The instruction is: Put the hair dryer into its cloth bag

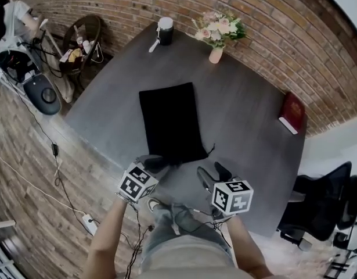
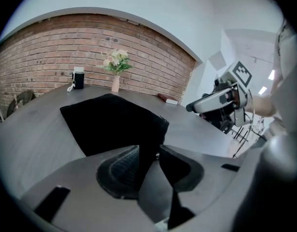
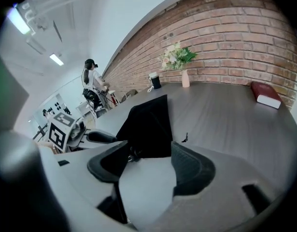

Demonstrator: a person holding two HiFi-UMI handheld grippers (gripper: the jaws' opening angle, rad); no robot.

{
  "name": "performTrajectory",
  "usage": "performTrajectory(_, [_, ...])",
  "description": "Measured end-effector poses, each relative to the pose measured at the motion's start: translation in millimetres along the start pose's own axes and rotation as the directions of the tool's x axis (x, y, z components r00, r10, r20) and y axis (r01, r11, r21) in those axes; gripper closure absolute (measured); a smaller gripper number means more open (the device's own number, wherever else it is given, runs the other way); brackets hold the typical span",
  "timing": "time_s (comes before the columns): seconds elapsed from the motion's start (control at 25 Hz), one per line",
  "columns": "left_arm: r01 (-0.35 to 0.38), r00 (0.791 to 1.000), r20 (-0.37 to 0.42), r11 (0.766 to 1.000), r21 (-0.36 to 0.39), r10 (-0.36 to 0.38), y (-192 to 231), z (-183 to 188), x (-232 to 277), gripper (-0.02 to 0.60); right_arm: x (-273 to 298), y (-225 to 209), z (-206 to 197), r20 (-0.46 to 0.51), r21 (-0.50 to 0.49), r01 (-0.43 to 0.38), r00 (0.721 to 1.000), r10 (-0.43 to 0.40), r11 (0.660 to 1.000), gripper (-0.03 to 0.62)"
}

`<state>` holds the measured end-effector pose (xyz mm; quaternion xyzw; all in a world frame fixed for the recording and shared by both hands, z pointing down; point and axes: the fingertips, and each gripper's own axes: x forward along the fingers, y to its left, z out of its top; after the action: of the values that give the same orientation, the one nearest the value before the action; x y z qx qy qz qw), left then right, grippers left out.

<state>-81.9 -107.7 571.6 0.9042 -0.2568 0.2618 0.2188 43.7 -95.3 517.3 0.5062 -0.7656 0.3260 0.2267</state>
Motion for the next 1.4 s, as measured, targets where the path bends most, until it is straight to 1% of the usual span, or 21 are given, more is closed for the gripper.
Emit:
performTrajectory(0.04, [0.008,1.0,0.005,1.0,-0.008,-0.007,-2.0,1.0,-2.3,0.456,-3.1,-4.1,5.4,0.013,0.001,0.009,1.0,-0.009,1.0,0.316])
performTrajectory(0.08, [0.013,1.0,0.013,1.0,-0.016,-0.012,-3.7,3.3,-5.3,0.445,-5.8,-8.2,11.4,0.027,0.002,0.017,0.999,-0.017,1.0,0.318])
performTrajectory(0.16, [0.016,0.999,0.039,0.999,-0.038,-0.015,-7.1,10.6,-13.4,0.434,-11.5,-16.4,24.1,0.06,0.009,0.028,0.998,-0.029,1.0,0.324])
performTrajectory(0.24, [0.001,0.995,0.1,0.998,-0.067,0.006,-8.5,23.1,-27.2,0.431,-16.9,-22.9,37.9,0.105,0.023,0.028,0.994,-0.03,0.999,0.332])
performTrajectory(0.28, [-0.017,0.988,0.151,0.996,-0.084,0.03,-7.4,33.1,-37.8,0.431,-19.4,-24.9,45.9,0.135,0.031,0.023,0.991,-0.027,0.999,0.336])
performTrajectory(0.32, [-0.04,0.975,0.213,0.994,-0.101,0.061,-5.4,46.4,-50.5,0.431,-22.2,-27.0,54.8,0.168,0.039,0.018,0.986,-0.024,0.999,0.342])
performTrajectory(0.36, [-0.068,0.955,0.279,0.991,-0.117,0.099,-2.8,63.0,-64.1,0.431,-25.8,-29.7,64.9,0.202,0.045,0.016,0.979,-0.025,0.999,0.351])
performTrajectory(0.44, [-0.138,0.897,0.401,0.981,-0.139,0.184,4.6,100.8,-91.8,0.431,-34.7,-37.1,87.5,0.267,0.051,0.024,0.963,-0.037,0.998,0.361])
performTrajectory(0.48, [-0.181,0.862,0.452,0.972,-0.151,0.231,9.8,120.1,-105.6,0.431,-39.4,-40.8,99.6,0.296,0.049,0.033,0.954,-0.046,0.998,0.361])
performTrajectory(0.56, [-0.277,0.777,0.531,0.941,-0.192,0.337,22.7,155.3,-134.4,0.433,-49.9,-46.6,125.5,0.355,0.042,0.055,0.932,-0.067,0.998,0.362])
performTrajectory(0.6, [-0.324,0.73,0.559,0.919,-0.224,0.393,29.6,170.3,-149.1,0.434,-56.5,-48.7,139.4,0.39,0.04,0.066,0.918,-0.077,0.997,0.368])
performTrajectory(0.68, [-0.405,0.632,0.589,0.863,-0.303,0.504,42.5,192.8,-176.8,0.451,-73.5,-51.7,167.7,0.47,0.039,0.088,0.878,-0.096,0.995,0.385])
performTrajectory(0.76, [-0.468,0.548,0.583,0.797,-0.381,0.6,52.9,204.5,-198.7,0.484,-94.2,-53.6,192.5,0.553,0.031,0.124,0.824,-0.121,0.992,0.406])
performTrajectory(0.84, [-0.519,0.486,0.564,0.74,-0.428,0.667,59.4,209.6,-212.9,0.516,-115.4,-54.6,211.8,0.633,0.016,0.177,0.76,-0.147,0.984,0.446])
performTrajectory(0.88, [-0.539,0.462,0.559,0.719,-0.439,0.688,61.0,211.0,-217.0,0.525,-125.0,-54.7,218.8,0.666,0.008,0.203,0.729,-0.157,0.979,0.461])
performTrajectory(0.92, [-0.553,0.444,0.559,0.705,-0.444,0.7,61.3,211.8,-219.4,0.528,-133.4,-54.8,223.6,0.693,0.003,0.224,0.702,-0.163,0.975,0.472])
performTrajectory(0.96, [-0.561,0.431,0.564,0.699,-0.444,0.705,60.4,211.8,-220.5,0.539,-140.8,-55.2,226.1,0.714,0.003,0.235,0.68,-0.167,0.972,0.484])
performTrajectory(1.04, [-0.563,0.423,0.568,0.696,-0.446,0.706,57.5,208.9,-219.3,0.561,-151.4,-59.5,226.2,0.736,0.025,0.241,0.653,-0.181,0.97,0.514])
performTrajectory(1.2, [-0.555,0.433,0.543,0.688,-0.468,0.719,56.7,197.6,-213.5,0.569,-159.2,-77.8,216.4,0.732,0.093,0.26,0.637,-0.243,0.961,0.593])
performTrajectory(1.32, [-0.563,0.44,0.524,0.679,-0.471,0.729,58.8,192.2,-212.2,0.57,-164.7,-85.8,210.1,0.731,0.125,0.273,0.624,-0.275,0.954,0.595])
performTrajectory(1.4, [-0.567,0.445,0.518,0.677,-0.469,0.731,59.7,190.7,-212.0,0.571,-166.9,-90.0,207.8,0.724,0.135,0.291,0.624,-0.295,0.947,0.595])
